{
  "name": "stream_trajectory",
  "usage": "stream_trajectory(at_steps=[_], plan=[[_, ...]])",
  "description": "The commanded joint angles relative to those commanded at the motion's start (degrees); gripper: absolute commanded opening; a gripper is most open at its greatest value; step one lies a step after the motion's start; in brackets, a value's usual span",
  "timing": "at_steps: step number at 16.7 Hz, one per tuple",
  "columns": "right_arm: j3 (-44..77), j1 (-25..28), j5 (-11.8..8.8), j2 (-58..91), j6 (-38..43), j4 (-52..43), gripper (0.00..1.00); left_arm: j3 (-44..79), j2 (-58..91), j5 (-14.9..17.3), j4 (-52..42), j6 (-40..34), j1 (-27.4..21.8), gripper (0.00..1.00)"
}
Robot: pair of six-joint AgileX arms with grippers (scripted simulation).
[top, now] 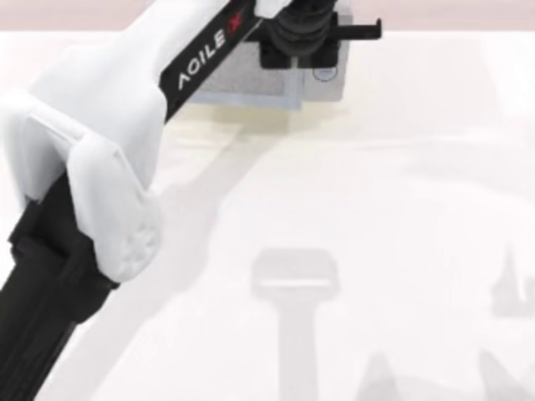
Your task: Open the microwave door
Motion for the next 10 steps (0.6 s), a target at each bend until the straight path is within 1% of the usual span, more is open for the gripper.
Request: stream_trajectory(at_steps=[5, 7, 10], plan=[[0.00, 0.00, 0.00, 0.00, 0.00, 0.00, 1.00, -0.97, -0.17, 0.20, 0.72, 0.15, -0.50, 0.00], [0.00, 0.00, 0.00, 0.00, 0.00, 0.00, 1.00, -4.28, -2.27, 0.39, 2.67, 1.00, -0.31, 0.00], [0.00, 0.00, 0.00, 0.00, 0.00, 0.00, 1.00, -13.54, -6.78, 1.09, 6.84, 2.75, 0.03, 0.00]])
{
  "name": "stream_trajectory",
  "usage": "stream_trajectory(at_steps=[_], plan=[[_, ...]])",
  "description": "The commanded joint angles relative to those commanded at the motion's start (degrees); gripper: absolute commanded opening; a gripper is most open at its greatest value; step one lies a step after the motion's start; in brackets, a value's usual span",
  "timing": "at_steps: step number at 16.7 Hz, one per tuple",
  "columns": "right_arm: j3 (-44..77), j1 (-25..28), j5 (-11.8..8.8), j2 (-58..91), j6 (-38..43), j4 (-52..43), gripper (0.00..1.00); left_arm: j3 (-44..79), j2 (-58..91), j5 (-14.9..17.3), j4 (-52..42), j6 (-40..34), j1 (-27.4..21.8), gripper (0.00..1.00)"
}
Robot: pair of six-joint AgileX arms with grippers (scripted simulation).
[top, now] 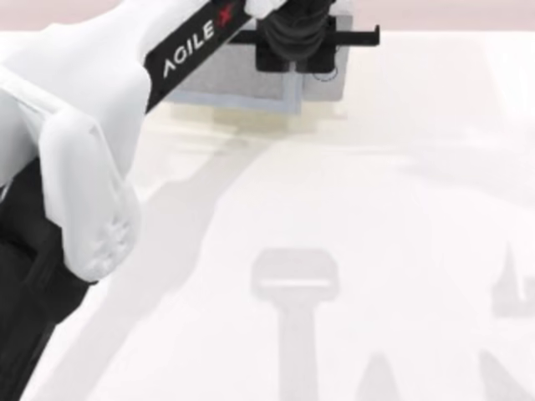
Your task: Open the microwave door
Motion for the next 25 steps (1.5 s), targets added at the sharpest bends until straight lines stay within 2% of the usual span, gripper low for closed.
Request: stream_trajectory(at_steps=[5, 25], plan=[[0.00, 0.00, 0.00, 0.00, 0.00, 0.00, 1.00, -11.27, -6.28, 1.11, 6.22, 2.43, 0.22, 0.00], [0.00, 0.00, 0.00, 0.00, 0.00, 0.00, 1.00, -11.74, -6.62, 1.18, 6.54, 2.55, 0.24, 0.00]])
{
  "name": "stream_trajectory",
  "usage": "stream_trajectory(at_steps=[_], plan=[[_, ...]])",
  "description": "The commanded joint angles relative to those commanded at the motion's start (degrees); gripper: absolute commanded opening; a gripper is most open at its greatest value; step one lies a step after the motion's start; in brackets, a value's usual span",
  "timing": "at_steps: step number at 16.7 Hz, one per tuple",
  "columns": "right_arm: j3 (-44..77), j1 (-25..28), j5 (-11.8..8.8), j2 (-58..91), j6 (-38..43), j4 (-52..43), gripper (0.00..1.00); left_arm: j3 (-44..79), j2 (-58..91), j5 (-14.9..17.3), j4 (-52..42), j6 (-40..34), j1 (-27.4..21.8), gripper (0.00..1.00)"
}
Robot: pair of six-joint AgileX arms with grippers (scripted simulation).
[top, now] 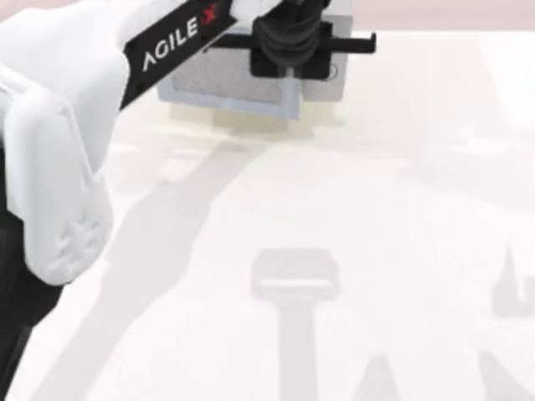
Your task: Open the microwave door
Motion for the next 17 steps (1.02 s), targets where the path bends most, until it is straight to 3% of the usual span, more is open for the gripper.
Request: stream_trajectory(at_steps=[7, 17], plan=[[0.00, 0.00, 0.00, 0.00, 0.00, 0.00, 1.00, -0.29, 0.30, 0.24, 0.15, -0.04, -0.47, 0.00], [0.00, 0.00, 0.00, 0.00, 0.00, 0.00, 1.00, -13.50, -7.79, 2.83, 7.11, 5.84, 0.56, 0.00]])
